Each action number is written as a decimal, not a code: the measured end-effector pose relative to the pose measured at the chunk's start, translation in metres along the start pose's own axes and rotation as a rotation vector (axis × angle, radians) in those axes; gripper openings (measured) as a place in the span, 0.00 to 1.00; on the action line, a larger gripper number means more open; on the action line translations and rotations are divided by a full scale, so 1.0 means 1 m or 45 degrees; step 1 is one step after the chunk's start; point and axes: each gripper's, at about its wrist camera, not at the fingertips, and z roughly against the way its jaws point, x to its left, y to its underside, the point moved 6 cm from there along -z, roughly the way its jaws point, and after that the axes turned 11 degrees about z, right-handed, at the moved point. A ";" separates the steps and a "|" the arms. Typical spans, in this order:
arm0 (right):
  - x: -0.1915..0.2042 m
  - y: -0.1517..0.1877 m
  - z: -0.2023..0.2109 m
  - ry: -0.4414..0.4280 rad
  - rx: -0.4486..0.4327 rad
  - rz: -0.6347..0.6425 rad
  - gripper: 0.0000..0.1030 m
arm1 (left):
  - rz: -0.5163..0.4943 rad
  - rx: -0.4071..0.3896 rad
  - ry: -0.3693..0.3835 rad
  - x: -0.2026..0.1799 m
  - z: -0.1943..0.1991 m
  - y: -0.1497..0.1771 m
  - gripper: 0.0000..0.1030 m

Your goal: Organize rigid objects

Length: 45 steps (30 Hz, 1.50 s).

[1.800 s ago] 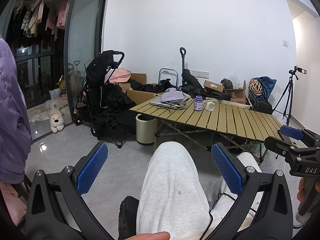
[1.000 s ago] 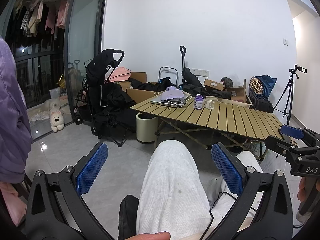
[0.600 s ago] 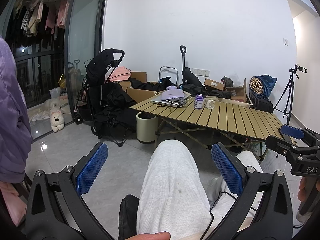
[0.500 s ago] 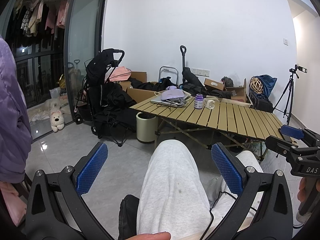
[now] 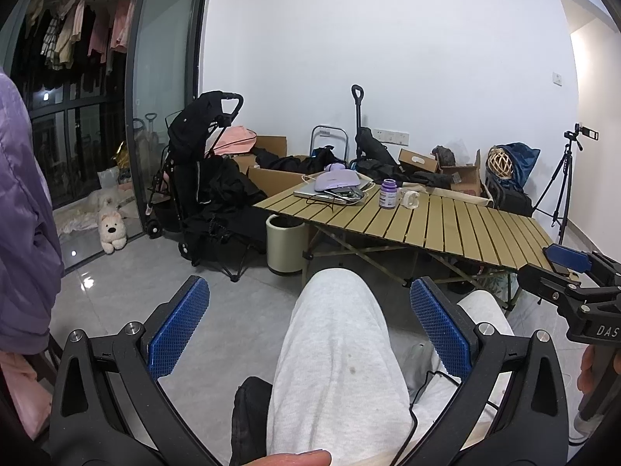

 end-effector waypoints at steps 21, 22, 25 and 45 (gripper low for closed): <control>-0.171 -0.070 -0.182 0.117 -0.013 -0.119 0.94 | -0.039 0.092 0.164 -0.093 -0.240 -0.073 1.00; -0.182 -0.073 -0.196 0.125 -0.004 -0.117 0.94 | -0.050 0.093 0.179 -0.102 -0.256 -0.077 1.00; -0.214 -0.078 -0.238 0.171 0.048 -0.114 0.94 | -0.074 0.105 0.183 -0.126 -0.307 -0.084 1.00; -0.372 -0.062 -0.522 0.113 0.374 -0.082 0.94 | -0.068 0.339 0.304 -0.228 -0.581 -0.081 1.00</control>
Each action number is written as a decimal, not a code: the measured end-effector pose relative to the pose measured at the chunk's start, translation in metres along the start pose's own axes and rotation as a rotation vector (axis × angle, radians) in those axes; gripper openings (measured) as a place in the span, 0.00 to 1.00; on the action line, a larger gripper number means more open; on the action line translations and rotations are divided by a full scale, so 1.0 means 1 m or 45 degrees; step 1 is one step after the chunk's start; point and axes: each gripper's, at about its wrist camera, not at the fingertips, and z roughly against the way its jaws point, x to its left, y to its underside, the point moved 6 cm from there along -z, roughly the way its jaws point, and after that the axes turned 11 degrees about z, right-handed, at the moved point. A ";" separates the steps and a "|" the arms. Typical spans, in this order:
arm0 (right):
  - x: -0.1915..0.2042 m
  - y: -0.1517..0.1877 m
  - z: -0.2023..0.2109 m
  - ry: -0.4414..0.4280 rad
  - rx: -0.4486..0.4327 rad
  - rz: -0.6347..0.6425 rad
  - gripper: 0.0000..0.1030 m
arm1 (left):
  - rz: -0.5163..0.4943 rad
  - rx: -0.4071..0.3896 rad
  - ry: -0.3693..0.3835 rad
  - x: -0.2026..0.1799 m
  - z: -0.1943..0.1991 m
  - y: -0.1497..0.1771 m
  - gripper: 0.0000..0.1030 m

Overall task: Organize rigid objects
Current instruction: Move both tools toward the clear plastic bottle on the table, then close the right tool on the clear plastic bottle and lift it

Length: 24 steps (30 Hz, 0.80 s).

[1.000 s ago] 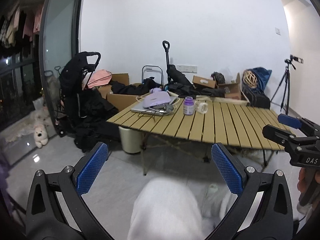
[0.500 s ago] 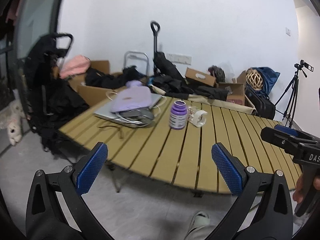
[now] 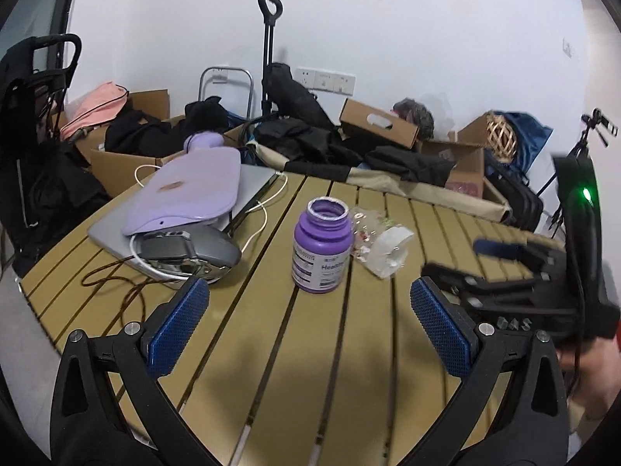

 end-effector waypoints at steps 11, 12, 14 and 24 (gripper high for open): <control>-0.027 -0.014 -0.097 -0.034 0.101 -0.037 0.93 | 0.031 0.158 0.057 -0.002 -0.068 0.025 1.00; -0.029 -0.015 -0.102 -0.045 0.101 -0.046 0.90 | 0.045 0.167 0.063 -0.001 -0.070 0.026 1.00; -0.031 -0.017 -0.111 -0.049 0.108 -0.040 0.81 | 0.047 0.183 0.081 -0.003 -0.074 0.029 1.00; -0.020 0.014 -0.078 -0.143 0.143 0.062 0.66 | 0.085 0.188 0.125 0.003 -0.068 0.030 1.00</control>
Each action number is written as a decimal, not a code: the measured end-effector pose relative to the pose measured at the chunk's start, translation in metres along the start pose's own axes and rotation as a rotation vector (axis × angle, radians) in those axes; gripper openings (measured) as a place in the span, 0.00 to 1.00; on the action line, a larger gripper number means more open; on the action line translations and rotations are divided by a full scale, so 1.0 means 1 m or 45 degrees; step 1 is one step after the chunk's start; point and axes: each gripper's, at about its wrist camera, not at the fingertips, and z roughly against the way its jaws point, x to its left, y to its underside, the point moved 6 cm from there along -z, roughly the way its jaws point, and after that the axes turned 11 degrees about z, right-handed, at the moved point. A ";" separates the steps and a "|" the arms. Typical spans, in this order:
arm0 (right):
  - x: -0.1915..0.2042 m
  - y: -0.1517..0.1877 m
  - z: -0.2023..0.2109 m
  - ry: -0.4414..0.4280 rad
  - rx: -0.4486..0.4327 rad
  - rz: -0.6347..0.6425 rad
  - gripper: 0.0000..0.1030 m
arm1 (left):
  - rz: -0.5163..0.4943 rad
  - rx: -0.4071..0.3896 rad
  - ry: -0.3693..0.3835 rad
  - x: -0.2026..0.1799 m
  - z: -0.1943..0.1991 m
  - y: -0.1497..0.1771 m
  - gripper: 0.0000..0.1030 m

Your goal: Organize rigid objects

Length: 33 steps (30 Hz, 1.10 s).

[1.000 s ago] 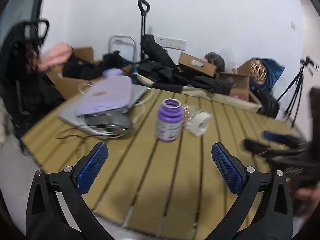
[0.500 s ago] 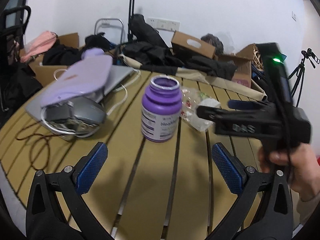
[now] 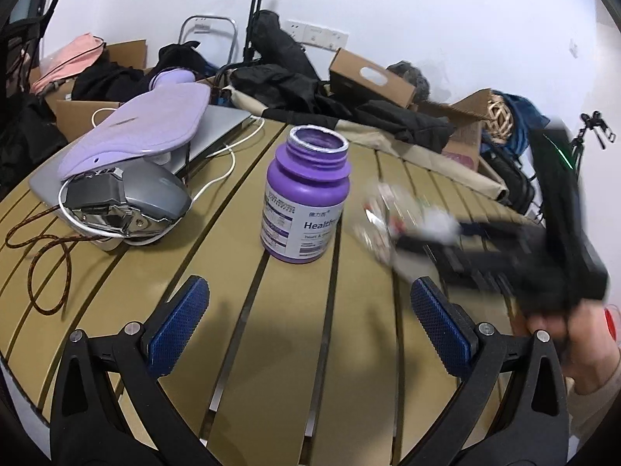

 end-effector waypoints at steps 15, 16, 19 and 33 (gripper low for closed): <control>0.099 0.090 0.081 -0.138 -0.019 0.338 0.70 | 0.060 0.208 0.197 -0.034 -0.013 0.030 0.56; 0.099 0.091 0.082 -0.141 -0.018 0.332 0.70 | 0.085 0.216 0.206 -0.032 -0.013 0.031 0.55; 0.093 0.096 0.088 -0.091 -0.015 0.317 0.75 | 0.065 0.230 0.194 -0.031 -0.009 0.033 0.48; 0.027 0.108 0.123 0.123 -0.014 -0.035 0.75 | -0.018 0.286 0.353 -0.041 0.018 0.036 0.86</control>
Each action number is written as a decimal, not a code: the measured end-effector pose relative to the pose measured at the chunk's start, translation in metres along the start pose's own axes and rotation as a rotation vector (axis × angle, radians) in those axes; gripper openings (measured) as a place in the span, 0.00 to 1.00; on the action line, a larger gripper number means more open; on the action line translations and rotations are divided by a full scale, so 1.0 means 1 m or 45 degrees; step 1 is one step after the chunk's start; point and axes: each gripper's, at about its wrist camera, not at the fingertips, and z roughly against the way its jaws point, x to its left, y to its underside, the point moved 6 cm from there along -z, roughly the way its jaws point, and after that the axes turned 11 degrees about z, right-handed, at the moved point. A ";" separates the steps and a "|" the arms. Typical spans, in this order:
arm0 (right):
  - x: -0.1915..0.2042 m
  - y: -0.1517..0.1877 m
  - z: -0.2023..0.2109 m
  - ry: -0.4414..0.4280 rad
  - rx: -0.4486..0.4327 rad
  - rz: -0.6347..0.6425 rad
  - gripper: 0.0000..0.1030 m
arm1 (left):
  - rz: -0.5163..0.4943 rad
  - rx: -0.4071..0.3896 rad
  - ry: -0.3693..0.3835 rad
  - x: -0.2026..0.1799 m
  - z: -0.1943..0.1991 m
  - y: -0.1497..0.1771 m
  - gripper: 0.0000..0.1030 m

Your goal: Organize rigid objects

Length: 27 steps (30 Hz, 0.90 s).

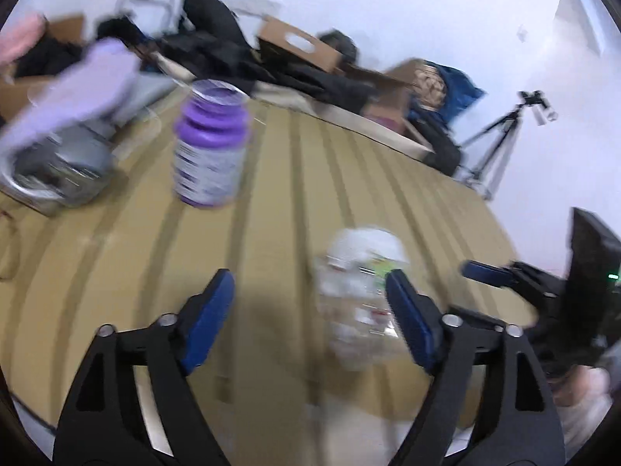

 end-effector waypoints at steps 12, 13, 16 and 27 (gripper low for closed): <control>-0.037 0.010 0.009 -0.026 -0.008 -0.206 0.75 | -0.211 0.103 -0.134 -0.040 -0.059 0.003 0.61; -0.039 0.004 0.011 -0.035 -0.039 -0.198 0.75 | -0.241 0.042 -0.165 -0.040 -0.055 -0.001 0.61; -0.038 -0.018 0.022 -0.169 -0.175 -0.202 0.81 | -0.406 -0.153 -0.264 -0.047 -0.041 -0.009 0.61; -0.026 -0.080 -0.017 -1.005 -0.278 -0.456 0.85 | -0.537 -0.395 0.185 -0.082 -0.003 -0.010 0.63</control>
